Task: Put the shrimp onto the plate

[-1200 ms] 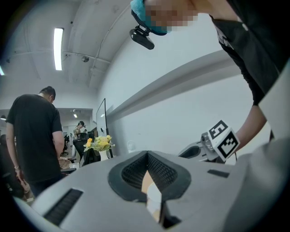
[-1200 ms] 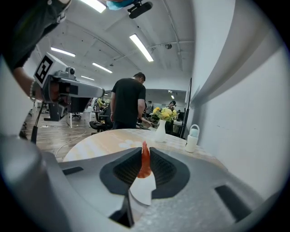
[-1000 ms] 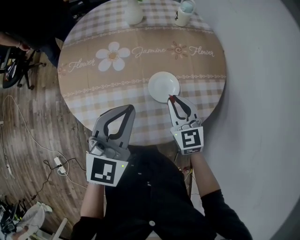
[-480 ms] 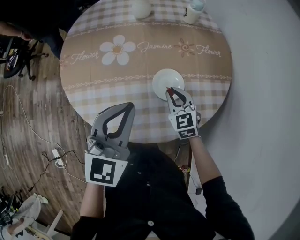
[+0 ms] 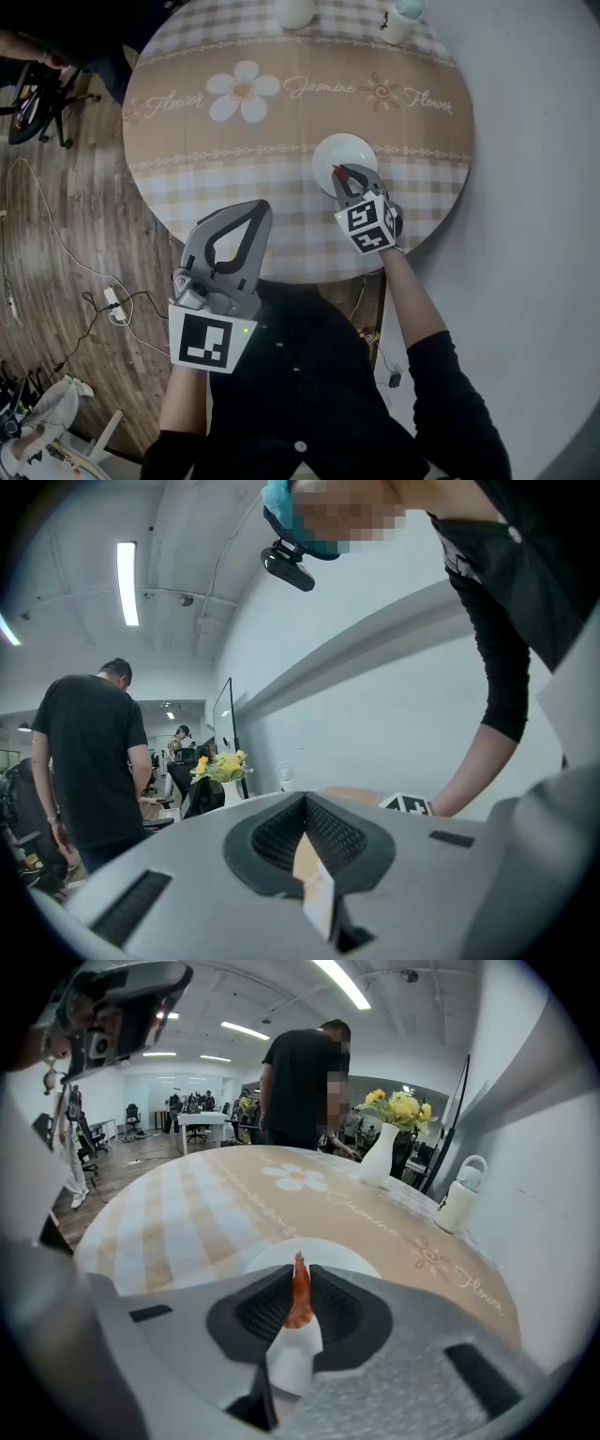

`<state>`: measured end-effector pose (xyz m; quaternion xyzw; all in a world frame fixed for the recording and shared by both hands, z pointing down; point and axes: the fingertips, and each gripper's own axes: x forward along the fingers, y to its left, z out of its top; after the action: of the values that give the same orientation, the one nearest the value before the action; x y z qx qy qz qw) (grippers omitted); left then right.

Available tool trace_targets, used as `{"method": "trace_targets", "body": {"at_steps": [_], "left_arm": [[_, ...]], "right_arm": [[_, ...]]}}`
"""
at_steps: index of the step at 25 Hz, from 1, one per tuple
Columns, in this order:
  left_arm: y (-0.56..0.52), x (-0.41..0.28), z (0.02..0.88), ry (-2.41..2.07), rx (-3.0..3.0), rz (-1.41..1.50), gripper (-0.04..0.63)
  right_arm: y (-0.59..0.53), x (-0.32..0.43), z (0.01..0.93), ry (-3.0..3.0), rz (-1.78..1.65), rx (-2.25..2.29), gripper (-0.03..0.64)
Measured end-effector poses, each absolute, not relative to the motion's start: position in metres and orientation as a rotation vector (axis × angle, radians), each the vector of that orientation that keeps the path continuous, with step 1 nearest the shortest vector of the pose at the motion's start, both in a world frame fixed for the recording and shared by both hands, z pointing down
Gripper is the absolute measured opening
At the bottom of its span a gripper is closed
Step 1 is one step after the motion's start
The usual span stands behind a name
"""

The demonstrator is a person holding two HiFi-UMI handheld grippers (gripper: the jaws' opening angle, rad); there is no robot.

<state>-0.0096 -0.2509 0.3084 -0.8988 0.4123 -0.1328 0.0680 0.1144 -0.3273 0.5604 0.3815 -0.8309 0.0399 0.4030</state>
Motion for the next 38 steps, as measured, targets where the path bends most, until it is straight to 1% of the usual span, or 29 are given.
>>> {"method": "trace_targets", "body": {"at_steps": [6,18,22,31,32,34,35,38], "left_arm": [[-0.254,-0.014,0.309,1.252,-2.705,-0.401,0.002],[-0.252,-0.024,0.311,1.267,-2.699,-0.406,0.002],[-0.251,-0.024,0.31,1.262,-2.7,-0.397,0.002],[-0.249,-0.018,0.308,1.219,-2.712,-0.387,0.002],[-0.248,-0.017,0.308,1.213,-2.713,-0.384,0.002],[-0.248,-0.015,0.307,1.2,-2.716,-0.377,0.002],[-0.247,-0.014,0.306,1.192,-2.717,-0.374,0.002],[-0.245,-0.011,0.304,1.168,-2.72,-0.365,0.002]], "right_arm": [[-0.337,0.114,0.577,-2.057,0.107,0.915,0.044],[-0.346,0.113,0.587,-2.076,0.239,0.931,0.044],[-0.346,0.111,0.589,-2.096,0.291,0.934,0.097],[-0.339,0.116,0.582,-2.123,0.352,1.001,0.123],[-0.339,0.117,0.578,-2.128,0.351,1.026,0.112],[-0.339,0.12,0.568,-2.136,0.332,1.084,0.037],[-0.338,0.122,0.563,-2.139,0.316,1.107,0.015],[-0.332,0.126,0.549,-2.147,0.281,1.151,0.003]]}}
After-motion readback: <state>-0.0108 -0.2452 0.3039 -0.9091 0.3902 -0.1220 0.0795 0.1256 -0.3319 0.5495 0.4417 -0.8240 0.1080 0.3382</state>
